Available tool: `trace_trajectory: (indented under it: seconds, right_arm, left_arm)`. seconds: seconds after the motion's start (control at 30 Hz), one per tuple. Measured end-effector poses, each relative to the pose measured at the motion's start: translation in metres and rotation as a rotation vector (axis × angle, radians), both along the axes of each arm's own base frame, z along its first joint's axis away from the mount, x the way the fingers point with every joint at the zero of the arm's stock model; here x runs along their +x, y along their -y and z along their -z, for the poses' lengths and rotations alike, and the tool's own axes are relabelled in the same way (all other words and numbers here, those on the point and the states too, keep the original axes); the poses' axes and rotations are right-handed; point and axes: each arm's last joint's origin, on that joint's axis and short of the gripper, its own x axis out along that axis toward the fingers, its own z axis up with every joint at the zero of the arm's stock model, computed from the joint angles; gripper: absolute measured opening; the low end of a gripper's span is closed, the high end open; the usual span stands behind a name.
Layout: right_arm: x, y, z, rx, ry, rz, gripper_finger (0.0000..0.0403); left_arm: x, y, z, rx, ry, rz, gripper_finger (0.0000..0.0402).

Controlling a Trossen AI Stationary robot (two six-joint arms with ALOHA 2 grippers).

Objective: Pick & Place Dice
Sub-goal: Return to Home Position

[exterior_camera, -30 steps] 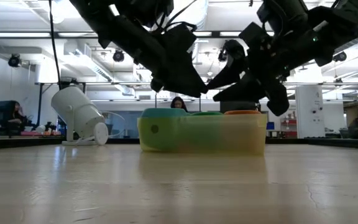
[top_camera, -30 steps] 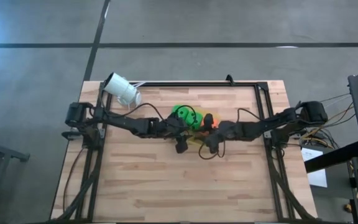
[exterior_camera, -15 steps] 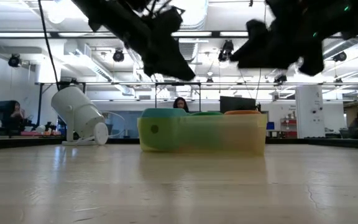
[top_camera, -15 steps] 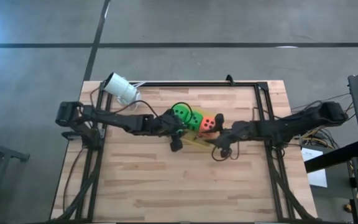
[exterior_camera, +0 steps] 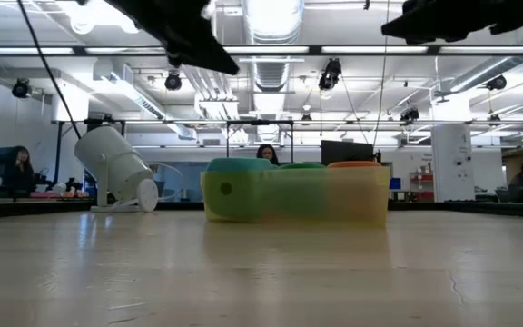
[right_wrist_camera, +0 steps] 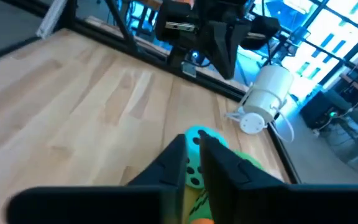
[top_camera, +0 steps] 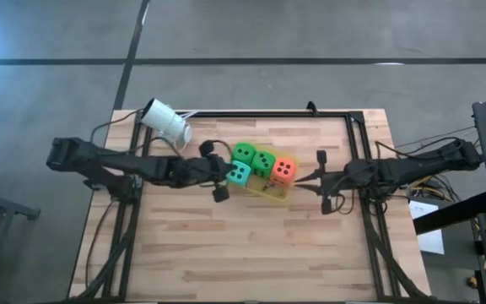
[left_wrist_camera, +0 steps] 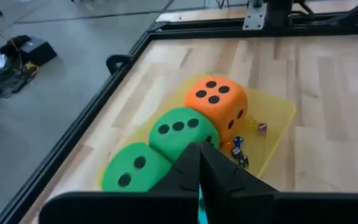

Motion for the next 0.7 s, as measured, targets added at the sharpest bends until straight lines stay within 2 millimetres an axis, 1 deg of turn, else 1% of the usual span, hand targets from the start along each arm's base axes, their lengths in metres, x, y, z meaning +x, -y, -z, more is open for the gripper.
trace_trajectory:
  seconds: [0.07, 0.13, 0.3, 0.47, 0.7]
  right_arm:
    - [-0.004, 0.000, -0.002, 0.025, 0.009, 0.001, 0.0022]
    - [-0.009, 0.001, -0.003, 0.025, 0.005, 0.001, 0.0013]
    - [-0.025, 0.004, -0.013, 0.064, 0.055, 0.003, 0.0009]
    - [-0.041, 0.007, -0.017, 0.121, 0.097, 0.000, 0.0008]
    - [-0.058, 0.010, -0.013, 0.187, 0.158, -0.019, 0.0008]
  left_arm:
    - [-0.014, 0.004, -0.002, 0.010, 0.015, 0.000, 0.0004]
    - [-0.028, 0.006, -0.003, 0.008, 0.034, 0.008, 0.0003]
    - [-0.065, 0.003, -0.001, -0.039, 0.112, -0.010, 0.0003]
    - [-0.099, -0.002, 0.009, -0.063, 0.240, -0.010, 0.0003]
    - [-0.141, -0.006, 0.025, -0.105, 0.413, 0.030, 0.0002]
